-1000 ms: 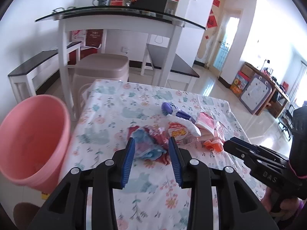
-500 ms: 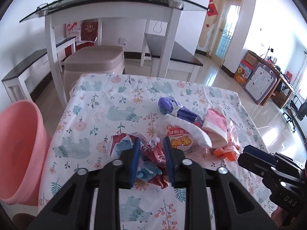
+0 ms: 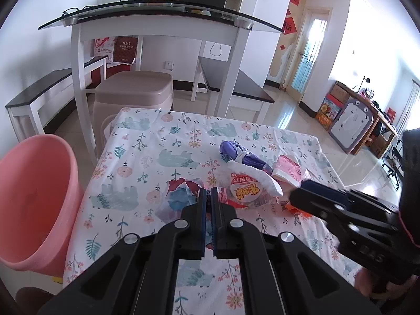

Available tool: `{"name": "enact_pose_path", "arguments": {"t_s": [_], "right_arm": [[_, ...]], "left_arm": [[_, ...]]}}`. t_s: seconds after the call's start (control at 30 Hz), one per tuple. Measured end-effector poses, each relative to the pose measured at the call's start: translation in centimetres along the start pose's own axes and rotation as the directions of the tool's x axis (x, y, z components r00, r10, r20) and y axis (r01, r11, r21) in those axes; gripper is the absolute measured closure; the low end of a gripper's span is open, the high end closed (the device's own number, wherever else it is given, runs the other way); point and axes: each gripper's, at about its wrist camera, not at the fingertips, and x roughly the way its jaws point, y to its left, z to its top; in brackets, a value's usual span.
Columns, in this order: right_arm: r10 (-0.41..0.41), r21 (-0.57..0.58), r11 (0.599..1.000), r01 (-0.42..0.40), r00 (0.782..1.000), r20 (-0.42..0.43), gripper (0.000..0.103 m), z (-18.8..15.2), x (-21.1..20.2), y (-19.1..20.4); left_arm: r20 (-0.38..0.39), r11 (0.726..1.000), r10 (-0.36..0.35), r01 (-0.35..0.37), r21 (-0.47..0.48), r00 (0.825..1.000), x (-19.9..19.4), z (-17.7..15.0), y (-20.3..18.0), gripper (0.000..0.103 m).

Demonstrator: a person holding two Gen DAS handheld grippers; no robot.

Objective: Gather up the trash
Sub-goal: 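Grasp the blue-red crumpled wrapper with the left gripper while the right gripper grasps white tissue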

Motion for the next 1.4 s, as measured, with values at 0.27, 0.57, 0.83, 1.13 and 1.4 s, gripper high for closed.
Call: {"name": "enact_pose_path", "arguments": {"t_s": [0.27, 0.57, 0.83, 1.13, 1.4], "right_arm": [[-0.13, -0.143, 0.982, 0.125, 0.991, -0.032, 0.077, 0.9, 3.3, 1.6], [-0.173, -0.164, 0.973, 0.163, 0.984, -0.052, 0.077, 0.5, 4.8, 1.2], [-0.15, -0.058, 0.987, 0.148, 0.988, -0.034, 0.083, 0.3, 3.4, -0.5], [-0.133, -0.028, 0.991, 0.132, 0.991, -0.014, 0.088, 0.2, 2.0, -0.6], [-0.12, -0.021, 0.992, 0.122, 0.99, 0.071, 0.088, 0.6, -1.4, 0.6]], "left_arm": [[-0.013, 0.999, -0.002, 0.002, -0.039, 1.0, -0.5, -0.4, 1.4, 0.101], [-0.013, 0.999, -0.015, 0.014, -0.051, 1.0, -0.4, -0.5, 1.8, 0.101], [0.007, 0.998, -0.021, 0.021, -0.056, 1.0, -1.1, -0.7, 1.9, 0.101], [0.034, 0.999, -0.019, 0.02, -0.046, 0.999, -2.5, -0.7, 1.5, 0.101], [0.087, 0.999, -0.02, 0.022, -0.025, 0.996, -4.8, -0.6, 0.9, 0.101]]}}
